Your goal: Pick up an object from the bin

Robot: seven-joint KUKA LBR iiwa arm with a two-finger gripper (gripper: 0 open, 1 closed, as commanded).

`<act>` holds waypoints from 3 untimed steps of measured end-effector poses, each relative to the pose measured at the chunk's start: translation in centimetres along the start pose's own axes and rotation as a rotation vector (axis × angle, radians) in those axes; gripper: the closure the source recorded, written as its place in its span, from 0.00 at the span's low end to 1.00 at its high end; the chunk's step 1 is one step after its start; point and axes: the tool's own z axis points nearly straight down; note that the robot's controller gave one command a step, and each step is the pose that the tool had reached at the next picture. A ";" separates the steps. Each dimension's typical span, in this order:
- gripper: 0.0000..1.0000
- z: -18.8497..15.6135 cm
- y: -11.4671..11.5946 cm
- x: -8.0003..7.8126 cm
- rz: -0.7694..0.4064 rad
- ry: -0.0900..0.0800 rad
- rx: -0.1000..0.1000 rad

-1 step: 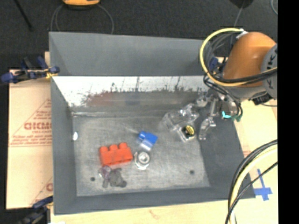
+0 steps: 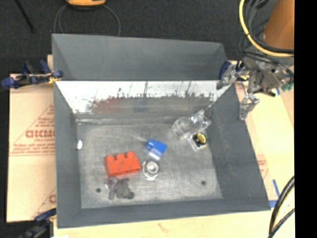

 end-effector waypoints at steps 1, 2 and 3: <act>0.00 9.3 6.1 0.6 0.055 0.013 -0.013; 0.00 18.7 10.7 -0.7 0.207 0.009 -0.010; 0.00 20.3 18.3 -0.4 0.028 0.009 -0.010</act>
Offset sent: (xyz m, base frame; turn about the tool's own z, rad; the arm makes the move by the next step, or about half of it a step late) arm -0.0264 0.0511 -0.0891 0.0584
